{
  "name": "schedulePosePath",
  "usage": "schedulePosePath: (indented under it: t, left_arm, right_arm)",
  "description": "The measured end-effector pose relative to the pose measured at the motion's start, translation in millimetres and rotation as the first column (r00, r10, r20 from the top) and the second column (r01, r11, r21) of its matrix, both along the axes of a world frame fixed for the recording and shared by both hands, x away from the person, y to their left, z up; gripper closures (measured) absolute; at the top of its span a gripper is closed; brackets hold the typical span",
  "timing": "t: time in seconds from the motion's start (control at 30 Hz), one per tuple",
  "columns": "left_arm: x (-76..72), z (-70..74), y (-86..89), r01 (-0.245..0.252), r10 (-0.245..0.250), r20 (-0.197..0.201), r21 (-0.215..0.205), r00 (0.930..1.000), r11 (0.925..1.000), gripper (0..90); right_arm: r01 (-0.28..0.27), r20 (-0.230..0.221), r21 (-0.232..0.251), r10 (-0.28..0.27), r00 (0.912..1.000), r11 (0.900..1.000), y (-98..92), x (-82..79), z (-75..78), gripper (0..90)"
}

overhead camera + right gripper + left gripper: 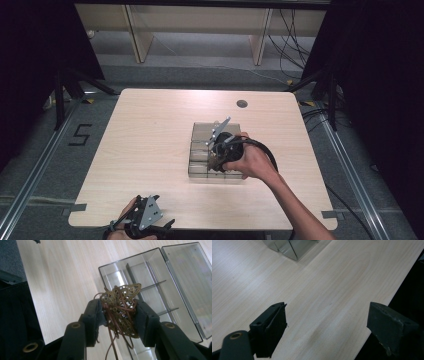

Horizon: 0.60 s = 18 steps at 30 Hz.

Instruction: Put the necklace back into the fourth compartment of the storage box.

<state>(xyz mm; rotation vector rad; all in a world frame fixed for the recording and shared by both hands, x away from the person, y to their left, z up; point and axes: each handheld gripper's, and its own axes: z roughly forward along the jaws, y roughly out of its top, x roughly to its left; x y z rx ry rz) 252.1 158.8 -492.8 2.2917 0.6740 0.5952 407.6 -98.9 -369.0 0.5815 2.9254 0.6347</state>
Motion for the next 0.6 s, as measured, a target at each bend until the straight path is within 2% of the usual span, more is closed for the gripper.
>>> schedulePosePath:
  t: [0.27,0.33,0.37,0.6]
  left_arm:
    - [0.2,0.0,-0.5,0.005,-0.005,-0.003,-0.002,1.0000,1.0000,15.4]
    - [-0.3,-0.6,-0.9,-0.012,0.012,0.010,-0.010,0.9999,0.9999,15.4]
    - [0.1,0.4,0.0,0.003,-0.003,0.006,-0.001,1.0000,1.0000,15.4]
    - [-0.6,0.1,-0.5,0.001,-0.001,0.000,-0.008,1.0000,1.0000,15.4]
  right_arm:
    - [-0.011,-0.009,-0.005,0.011,0.9999,1.000,14.9,13.9,-9.4,58.7]
    - [0.000,-0.016,-0.010,0.000,0.9999,1.000,18.5,17.1,-11.8,58.7]
    - [-0.003,-0.021,-0.012,0.003,0.9998,1.000,20.4,18.8,-13.3,58.7]
    - [0.001,-0.044,-0.018,-0.002,0.9990,1.000,32.8,28.5,-23.4,58.7]
